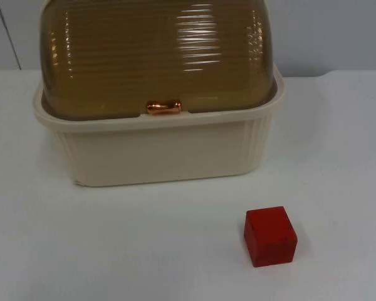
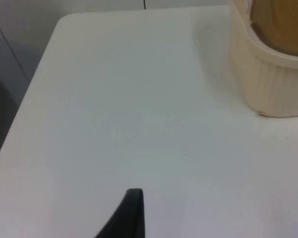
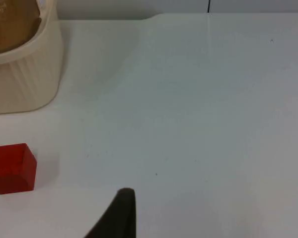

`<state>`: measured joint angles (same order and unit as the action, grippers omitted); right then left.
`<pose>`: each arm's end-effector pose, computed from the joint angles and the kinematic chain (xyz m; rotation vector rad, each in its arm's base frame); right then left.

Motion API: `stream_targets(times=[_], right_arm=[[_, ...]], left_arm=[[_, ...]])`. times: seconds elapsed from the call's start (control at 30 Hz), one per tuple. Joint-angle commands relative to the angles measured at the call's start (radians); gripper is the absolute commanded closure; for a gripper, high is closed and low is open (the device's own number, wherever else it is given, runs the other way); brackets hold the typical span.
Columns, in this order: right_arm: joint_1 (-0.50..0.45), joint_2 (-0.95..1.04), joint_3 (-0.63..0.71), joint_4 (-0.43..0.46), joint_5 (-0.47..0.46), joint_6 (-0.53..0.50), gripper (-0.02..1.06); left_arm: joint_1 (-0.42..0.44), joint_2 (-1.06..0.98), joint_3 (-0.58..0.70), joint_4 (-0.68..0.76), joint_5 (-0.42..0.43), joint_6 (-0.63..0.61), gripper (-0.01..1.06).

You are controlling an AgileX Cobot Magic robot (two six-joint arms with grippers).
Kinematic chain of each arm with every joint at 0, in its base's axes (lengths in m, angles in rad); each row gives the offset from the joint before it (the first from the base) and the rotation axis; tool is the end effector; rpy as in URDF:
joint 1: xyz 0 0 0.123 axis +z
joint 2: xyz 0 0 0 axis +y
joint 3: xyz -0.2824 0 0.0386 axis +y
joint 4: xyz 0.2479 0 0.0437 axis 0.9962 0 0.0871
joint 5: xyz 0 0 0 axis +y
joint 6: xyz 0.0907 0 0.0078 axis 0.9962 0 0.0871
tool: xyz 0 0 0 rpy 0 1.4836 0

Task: Open the box lid with the left hand, place the block into the box with the right hand, then close the box lid with the left hand.

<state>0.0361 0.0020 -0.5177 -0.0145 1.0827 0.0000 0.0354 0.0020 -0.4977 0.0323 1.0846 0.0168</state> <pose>-0.0075 -0.0014 0.2803 -0.0360 2.0502 0.0051 -0.0054 0.0024 0.2747 -0.0212 2.0727 0.0709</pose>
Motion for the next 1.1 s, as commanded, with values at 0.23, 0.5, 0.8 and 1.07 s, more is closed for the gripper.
stream_targets(times=[0.23,0.5,0.8,1.07], right_arm=[[-0.002,-0.002,-0.052,-0.003,-0.095,0.038,0.0],[-0.002,0.146,-0.22,-0.003,-0.049,0.031,0.0],[-0.002,0.376,-0.377,-0.031,-0.147,0.026,0.0],[-0.002,0.627,-0.383,-0.069,-0.299,0.026,0.0]], left_arm=[[0.0,-0.002,-0.01,-0.032,-0.026,-0.004,0.02],[0.0,0.077,-0.144,-0.006,-0.055,-0.026,0.02],[0.0,0.339,-0.312,-0.032,-0.259,-0.082,0.02],[0.0,0.569,-0.374,-0.004,-0.437,-0.082,0.02]])
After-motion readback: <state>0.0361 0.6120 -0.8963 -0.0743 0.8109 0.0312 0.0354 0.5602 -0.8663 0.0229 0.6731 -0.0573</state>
